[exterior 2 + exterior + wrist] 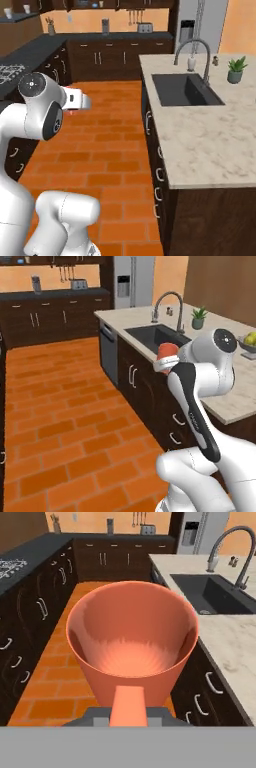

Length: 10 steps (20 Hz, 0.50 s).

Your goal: Gather all objects into one cabinet and sort the glasses and bowls to opposite sides.

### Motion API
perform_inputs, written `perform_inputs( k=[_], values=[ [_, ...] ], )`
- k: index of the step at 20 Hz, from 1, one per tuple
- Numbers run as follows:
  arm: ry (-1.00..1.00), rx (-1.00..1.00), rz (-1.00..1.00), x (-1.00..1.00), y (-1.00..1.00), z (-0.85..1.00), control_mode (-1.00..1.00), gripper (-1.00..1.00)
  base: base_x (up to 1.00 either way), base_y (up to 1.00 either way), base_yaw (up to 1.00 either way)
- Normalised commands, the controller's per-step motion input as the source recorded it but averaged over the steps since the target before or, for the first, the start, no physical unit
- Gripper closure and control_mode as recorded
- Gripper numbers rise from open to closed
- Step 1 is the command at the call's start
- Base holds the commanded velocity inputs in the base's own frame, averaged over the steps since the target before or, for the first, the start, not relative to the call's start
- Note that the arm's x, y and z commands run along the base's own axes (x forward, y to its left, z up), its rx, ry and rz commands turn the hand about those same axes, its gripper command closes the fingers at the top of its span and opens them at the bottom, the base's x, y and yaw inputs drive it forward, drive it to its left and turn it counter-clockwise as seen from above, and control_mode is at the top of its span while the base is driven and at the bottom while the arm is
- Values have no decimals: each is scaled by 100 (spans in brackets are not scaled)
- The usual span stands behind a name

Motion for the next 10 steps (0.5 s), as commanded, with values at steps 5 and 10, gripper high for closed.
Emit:
perform_inputs(
  k=[5,10],
  values=[
    [0,0,0,0,0,0,100,100,96,88,-54],
    [0,0,0,0,0,0,100,100,69,99,-52]
  ],
)
